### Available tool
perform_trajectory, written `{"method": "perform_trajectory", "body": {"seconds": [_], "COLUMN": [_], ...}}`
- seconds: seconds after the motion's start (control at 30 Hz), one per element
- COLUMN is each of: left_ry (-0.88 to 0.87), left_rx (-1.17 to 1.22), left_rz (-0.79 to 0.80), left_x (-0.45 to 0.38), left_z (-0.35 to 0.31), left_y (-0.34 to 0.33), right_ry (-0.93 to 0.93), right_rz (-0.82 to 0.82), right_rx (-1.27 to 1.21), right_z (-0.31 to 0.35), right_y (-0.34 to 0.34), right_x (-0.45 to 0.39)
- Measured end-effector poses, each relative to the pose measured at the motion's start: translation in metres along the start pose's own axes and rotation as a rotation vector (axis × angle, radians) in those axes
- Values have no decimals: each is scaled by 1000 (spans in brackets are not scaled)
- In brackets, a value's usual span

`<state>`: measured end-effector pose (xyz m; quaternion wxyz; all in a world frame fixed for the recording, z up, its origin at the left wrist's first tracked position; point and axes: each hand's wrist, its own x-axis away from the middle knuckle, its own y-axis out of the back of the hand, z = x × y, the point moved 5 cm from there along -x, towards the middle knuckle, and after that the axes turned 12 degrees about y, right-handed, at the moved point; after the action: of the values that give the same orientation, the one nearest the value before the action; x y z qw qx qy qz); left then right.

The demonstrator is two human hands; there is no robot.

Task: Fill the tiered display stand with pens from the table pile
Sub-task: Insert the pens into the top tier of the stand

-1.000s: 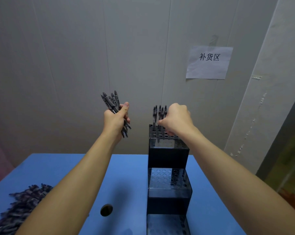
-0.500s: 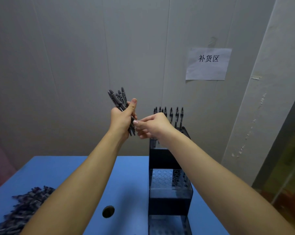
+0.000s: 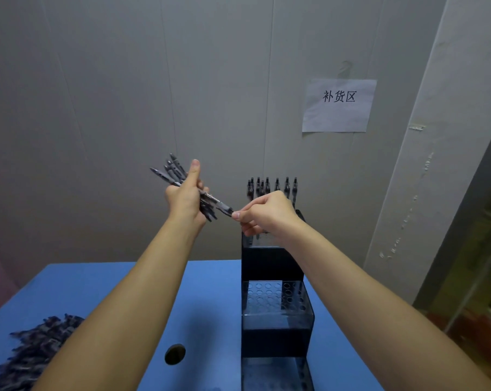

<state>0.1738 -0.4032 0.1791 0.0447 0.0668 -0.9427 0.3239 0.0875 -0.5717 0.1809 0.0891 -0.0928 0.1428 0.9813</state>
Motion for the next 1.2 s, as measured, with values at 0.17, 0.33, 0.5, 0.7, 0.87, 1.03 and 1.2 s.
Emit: {"method": "perform_trajectory", "body": {"seconds": [0.17, 0.33, 0.5, 0.7, 0.87, 1.03, 1.2], "left_ry": [-9, -21, -32, -69, -120, -157, -158], "left_rx": [30, -70, -154, -328, -429, -441, -462], "left_rz": [-18, -18, -5, -11, 2, 43, 81], "left_x": [-12, -6, -5, -6, -1, 7, 11], "left_z": [-10, -2, 9, 17, 17, 16, 16], "left_y": [8, 4, 3, 6, 4, 1, 1], "right_ry": [92, 236, 330, 439, 457, 447, 417], "right_rz": [-60, -185, -373, -473, -440, -412, -375], "right_rx": [-115, -410, -219, 210, 304, 347, 429], "right_z": [0, 23, 43, 55, 51, 44, 36], "right_y": [33, 65, 93, 100, 87, 78, 71], "right_x": [3, 1, -7, -23, -30, -34, -34]}}
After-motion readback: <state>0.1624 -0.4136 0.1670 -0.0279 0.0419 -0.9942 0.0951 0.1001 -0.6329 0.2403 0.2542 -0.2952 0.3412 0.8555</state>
